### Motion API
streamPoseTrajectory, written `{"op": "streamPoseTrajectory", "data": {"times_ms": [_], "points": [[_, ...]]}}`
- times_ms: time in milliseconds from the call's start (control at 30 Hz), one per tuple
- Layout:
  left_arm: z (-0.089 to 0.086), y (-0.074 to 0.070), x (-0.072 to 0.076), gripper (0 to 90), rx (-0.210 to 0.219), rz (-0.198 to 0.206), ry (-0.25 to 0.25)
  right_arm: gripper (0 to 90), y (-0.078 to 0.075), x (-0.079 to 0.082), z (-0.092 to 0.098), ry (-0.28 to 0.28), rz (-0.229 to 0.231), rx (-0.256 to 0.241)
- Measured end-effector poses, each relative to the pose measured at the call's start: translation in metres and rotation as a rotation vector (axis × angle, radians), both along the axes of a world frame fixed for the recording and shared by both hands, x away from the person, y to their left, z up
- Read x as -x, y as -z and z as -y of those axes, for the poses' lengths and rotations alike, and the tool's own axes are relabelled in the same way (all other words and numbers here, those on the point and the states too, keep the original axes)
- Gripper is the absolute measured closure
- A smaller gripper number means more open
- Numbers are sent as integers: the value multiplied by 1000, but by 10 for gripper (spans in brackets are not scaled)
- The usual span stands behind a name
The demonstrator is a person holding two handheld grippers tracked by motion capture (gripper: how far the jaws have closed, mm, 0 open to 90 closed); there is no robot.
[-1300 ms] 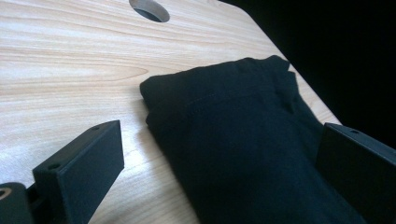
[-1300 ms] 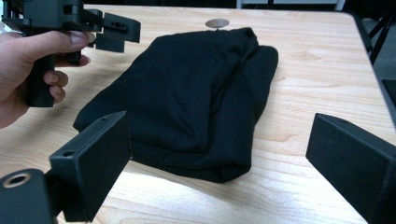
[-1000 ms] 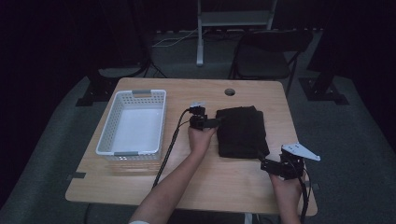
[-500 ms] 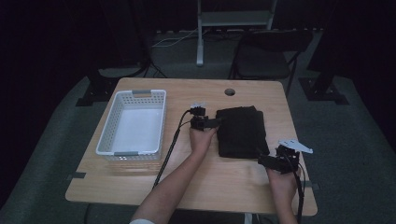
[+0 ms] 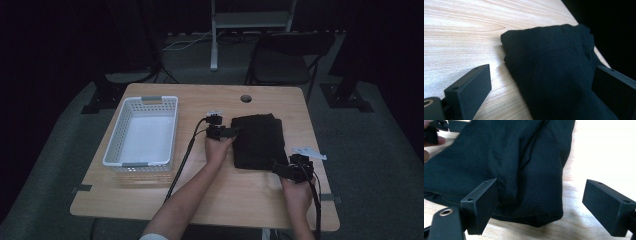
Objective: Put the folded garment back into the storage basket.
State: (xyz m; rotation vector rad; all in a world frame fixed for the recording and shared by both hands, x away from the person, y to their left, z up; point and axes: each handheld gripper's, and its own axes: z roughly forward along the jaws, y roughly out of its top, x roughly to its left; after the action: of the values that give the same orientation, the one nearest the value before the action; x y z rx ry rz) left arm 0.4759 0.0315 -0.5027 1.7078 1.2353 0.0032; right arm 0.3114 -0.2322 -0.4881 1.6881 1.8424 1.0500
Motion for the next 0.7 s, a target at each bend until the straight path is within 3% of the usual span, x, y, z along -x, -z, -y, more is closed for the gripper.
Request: {"op": "streamPoseTrajectory", "data": {"times_ms": [333, 400, 567, 700], "points": [[10, 0, 3, 31, -39, 20, 11, 122, 6, -8, 1, 6, -36, -42], [12, -1, 4, 31, -60, 30, 18, 120, 7, -11, 2, -12, -70, -63], [17, -2, 7, 33, -91, 33, 18, 120, 5, -16, 0, -34, -101, -47], [20, -2, 9, 56, -123, 51, 17, 120, 6, -16, 0, -44, -97, -44]]}}
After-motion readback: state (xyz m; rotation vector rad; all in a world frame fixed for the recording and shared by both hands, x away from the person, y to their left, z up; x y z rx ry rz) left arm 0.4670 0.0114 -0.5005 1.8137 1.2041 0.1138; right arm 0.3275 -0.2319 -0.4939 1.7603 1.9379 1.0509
